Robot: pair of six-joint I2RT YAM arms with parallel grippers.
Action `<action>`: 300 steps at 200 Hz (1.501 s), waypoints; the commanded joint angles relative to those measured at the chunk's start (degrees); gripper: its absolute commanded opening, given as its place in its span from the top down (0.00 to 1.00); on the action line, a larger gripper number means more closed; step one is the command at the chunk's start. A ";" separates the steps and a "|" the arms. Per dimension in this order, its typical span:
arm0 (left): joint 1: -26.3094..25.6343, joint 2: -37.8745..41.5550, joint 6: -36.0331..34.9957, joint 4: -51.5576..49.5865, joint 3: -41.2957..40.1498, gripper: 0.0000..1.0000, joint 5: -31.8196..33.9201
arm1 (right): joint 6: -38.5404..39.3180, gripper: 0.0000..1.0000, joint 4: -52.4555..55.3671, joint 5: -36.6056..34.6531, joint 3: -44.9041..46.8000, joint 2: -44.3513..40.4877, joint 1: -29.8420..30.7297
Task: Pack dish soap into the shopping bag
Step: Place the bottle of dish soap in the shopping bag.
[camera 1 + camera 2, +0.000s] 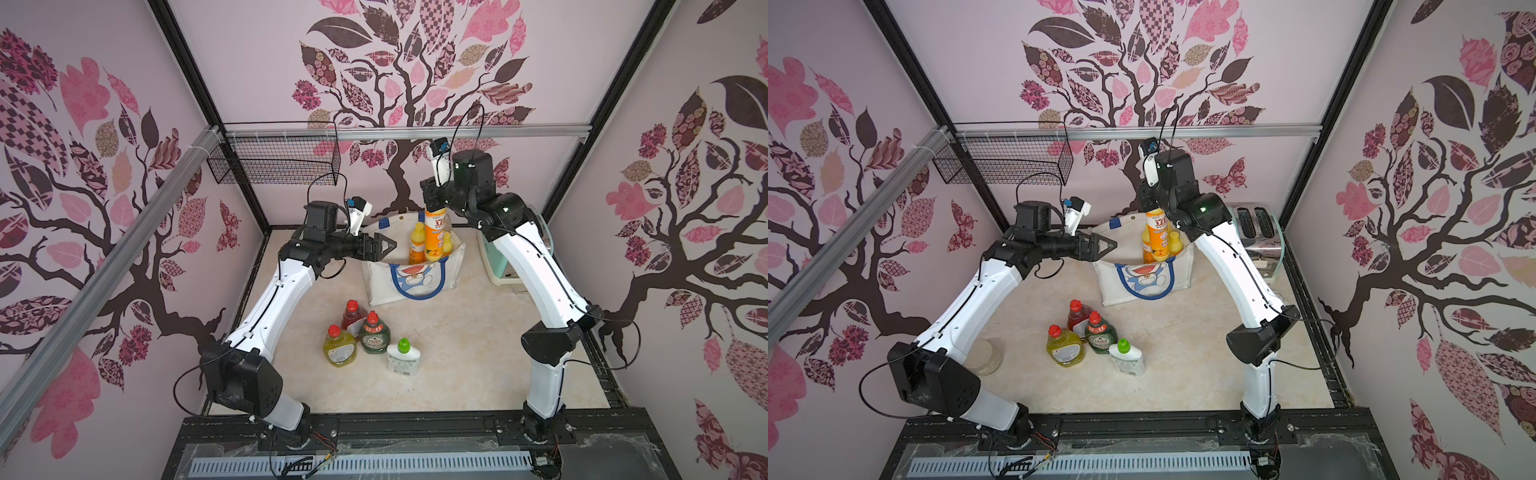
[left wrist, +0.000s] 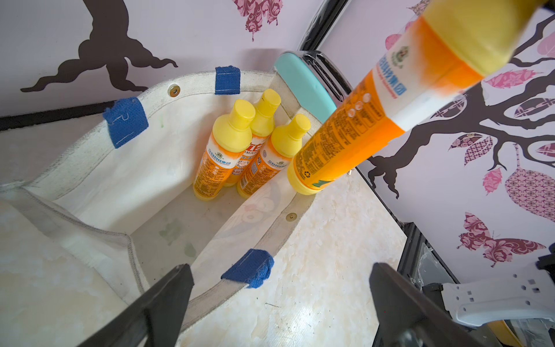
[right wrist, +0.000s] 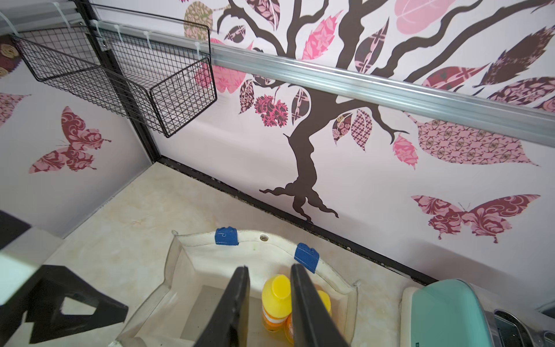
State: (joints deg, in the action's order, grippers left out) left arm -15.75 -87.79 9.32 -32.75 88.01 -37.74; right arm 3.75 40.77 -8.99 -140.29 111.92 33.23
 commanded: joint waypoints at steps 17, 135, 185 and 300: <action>0.19 0.71 -1.02 -0.77 0.56 0.02 0.20 | 1.42 1.00 -8.07 -0.79 -2.82 -0.07 -0.05; 0.19 0.35 -1.66 -0.89 0.70 0.02 0.34 | 0.96 1.00 -8.80 -0.58 2.57 0.77 -0.22; 0.14 0.34 -1.63 -0.96 0.59 0.02 0.29 | 0.50 1.00 -13.55 -1.40 12.03 -2.70 -0.36; 0.19 1.00 -2.03 -1.58 0.41 0.02 0.55 | -1.97 1.00 -23.44 -1.81 32.06 -9.34 -1.23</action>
State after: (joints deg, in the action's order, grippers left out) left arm -15.75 -87.79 8.51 -33.67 88.01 -37.56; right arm 2.74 24.40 -9.80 -110.17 106.24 32.42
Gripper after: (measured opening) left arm 0.982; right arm 0.261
